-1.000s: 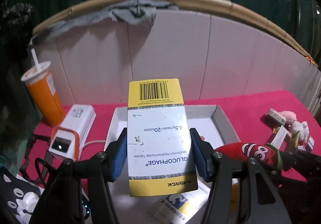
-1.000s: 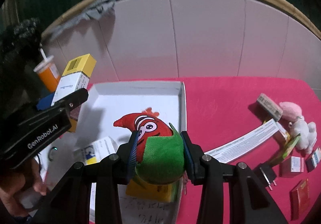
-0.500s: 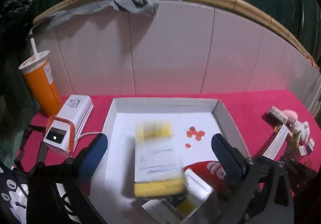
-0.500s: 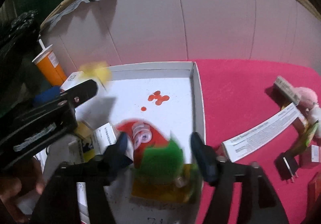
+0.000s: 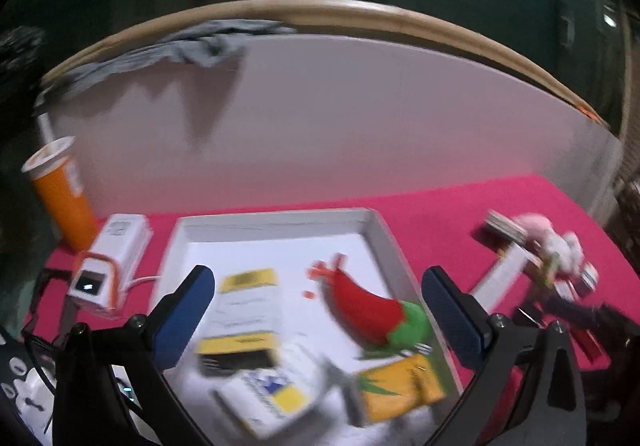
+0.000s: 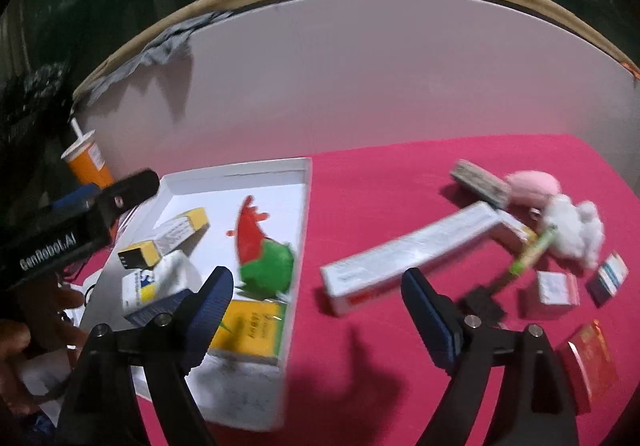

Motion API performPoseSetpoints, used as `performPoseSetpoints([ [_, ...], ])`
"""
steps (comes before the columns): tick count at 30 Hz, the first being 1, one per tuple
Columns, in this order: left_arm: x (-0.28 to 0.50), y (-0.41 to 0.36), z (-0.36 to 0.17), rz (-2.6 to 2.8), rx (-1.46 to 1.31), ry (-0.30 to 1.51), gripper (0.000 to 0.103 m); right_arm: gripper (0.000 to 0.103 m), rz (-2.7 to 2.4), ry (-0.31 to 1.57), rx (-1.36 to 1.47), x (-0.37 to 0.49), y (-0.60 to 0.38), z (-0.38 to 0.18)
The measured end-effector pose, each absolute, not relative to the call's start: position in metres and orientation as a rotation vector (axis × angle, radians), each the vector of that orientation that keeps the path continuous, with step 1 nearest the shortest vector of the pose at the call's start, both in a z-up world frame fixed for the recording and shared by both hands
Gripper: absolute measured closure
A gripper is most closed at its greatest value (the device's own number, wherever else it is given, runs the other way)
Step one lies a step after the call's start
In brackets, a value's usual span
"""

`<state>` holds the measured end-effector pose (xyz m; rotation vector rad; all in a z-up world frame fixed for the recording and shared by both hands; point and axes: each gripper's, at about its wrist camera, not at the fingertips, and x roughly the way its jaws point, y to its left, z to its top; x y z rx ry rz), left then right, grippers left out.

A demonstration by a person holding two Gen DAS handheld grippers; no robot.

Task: Organize objects
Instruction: 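Carry the plush toy and Glucophage box to the tray and release them, then grasp the long white Liquid Sealant box with the left gripper while the right gripper grasps the red cigarette pack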

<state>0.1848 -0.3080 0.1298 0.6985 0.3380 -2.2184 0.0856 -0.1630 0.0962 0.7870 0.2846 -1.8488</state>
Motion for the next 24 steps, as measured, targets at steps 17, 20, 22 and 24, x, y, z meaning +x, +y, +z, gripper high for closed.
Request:
performPoseSetpoints([
  [17,0.071,-0.242,0.069,-2.450,1.159,0.087,0.000,0.011,-2.014,0.235,0.875,-0.046,0.006,0.070],
  [20,0.057,-0.249,0.064,-2.434,1.198,0.090,0.000,0.011,-1.939,0.292,0.915,-0.063,0.015,0.056],
  [22,0.048,-0.252,0.059,-2.424,1.229,0.083,0.000,0.011,-1.948,0.368,0.898,-0.063,0.016,0.048],
  [24,0.040,-0.254,0.053,-2.414,1.264,0.077,0.000,0.011,-1.942,0.410,0.907,-0.066,0.014,0.037],
])
